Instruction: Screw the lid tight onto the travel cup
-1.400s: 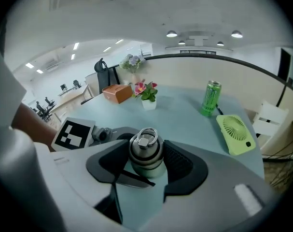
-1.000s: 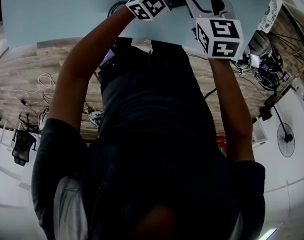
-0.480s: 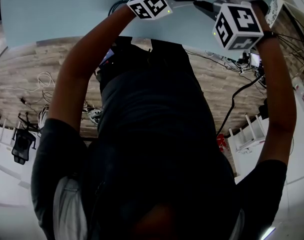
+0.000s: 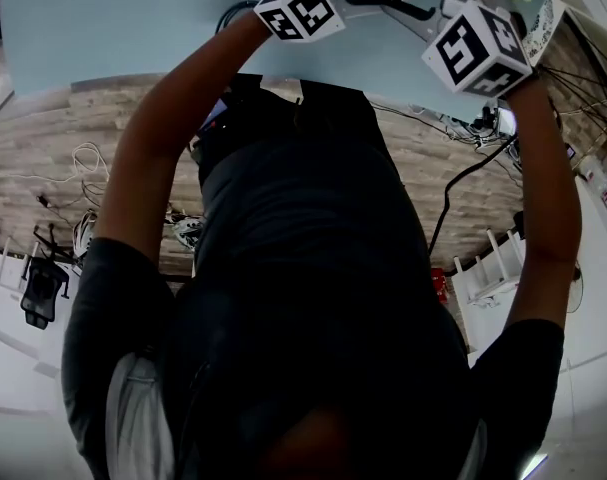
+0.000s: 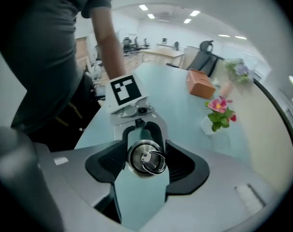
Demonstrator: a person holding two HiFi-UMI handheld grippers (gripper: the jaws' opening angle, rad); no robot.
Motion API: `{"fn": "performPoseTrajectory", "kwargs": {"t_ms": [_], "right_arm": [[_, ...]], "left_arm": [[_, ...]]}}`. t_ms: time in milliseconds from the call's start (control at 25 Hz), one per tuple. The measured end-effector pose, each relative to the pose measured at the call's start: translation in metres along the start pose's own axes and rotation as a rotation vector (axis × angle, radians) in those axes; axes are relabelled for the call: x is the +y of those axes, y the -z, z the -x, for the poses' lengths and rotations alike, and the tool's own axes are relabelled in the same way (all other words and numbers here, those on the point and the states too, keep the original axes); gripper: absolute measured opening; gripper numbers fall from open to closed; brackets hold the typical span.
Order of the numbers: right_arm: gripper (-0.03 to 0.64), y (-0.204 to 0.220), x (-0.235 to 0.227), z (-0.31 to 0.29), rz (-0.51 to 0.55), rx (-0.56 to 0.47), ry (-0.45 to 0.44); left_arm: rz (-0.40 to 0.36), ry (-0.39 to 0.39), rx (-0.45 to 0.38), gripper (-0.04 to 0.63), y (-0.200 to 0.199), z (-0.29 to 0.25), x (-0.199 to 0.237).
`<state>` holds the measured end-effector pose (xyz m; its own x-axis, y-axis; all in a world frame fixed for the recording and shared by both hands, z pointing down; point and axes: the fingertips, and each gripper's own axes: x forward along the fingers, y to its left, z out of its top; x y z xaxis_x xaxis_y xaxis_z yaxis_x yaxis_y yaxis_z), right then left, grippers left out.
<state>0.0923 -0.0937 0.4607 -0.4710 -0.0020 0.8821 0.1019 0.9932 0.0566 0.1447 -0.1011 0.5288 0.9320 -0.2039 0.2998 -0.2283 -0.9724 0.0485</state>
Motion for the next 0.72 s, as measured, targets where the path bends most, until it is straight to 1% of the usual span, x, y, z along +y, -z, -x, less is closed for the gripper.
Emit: {"fn": "performPoseTrajectory", "kwargs": {"t_ms": [80,120,240,320,360,400,440,720], "right_arm": [[0.249,-0.005,-0.009,0.003,-0.210,-0.065,0.118],[0.249,-0.005,-0.013,0.005,-0.328,-0.097,0.190],[0.249,0.003,-0.025,0.013,-0.662,-0.158,0.460],[0.247,0.010,-0.029,0.017,-0.824,-0.180,0.637],[0.245,0.012,-0.030,0.019,-0.883,-0.193,0.699],[0.245,0.014,-0.030,0.021,-0.925,-0.203,0.738],[0.245,0.015,-0.030,0.022,-0.948,-0.211,0.757],[0.247,0.014,-0.029,0.020,-0.917,-0.209,0.732]], "left_arm": [[0.000,0.000,-0.001,0.413,0.000,0.002,0.000],[0.000,0.000,-0.001,0.413,0.000,0.002,-0.001],[-0.001,-0.002,-0.001,0.413,-0.001,0.001,-0.001],[0.000,-0.005,-0.001,0.413,-0.002,-0.001,0.000],[0.001,-0.006,0.000,0.413,-0.002,-0.001,0.001],[0.001,-0.006,0.000,0.413,-0.002,-0.002,0.000],[0.002,-0.006,0.000,0.413,-0.002,-0.002,0.000],[0.003,-0.006,0.000,0.413,-0.001,-0.001,0.000]]}}
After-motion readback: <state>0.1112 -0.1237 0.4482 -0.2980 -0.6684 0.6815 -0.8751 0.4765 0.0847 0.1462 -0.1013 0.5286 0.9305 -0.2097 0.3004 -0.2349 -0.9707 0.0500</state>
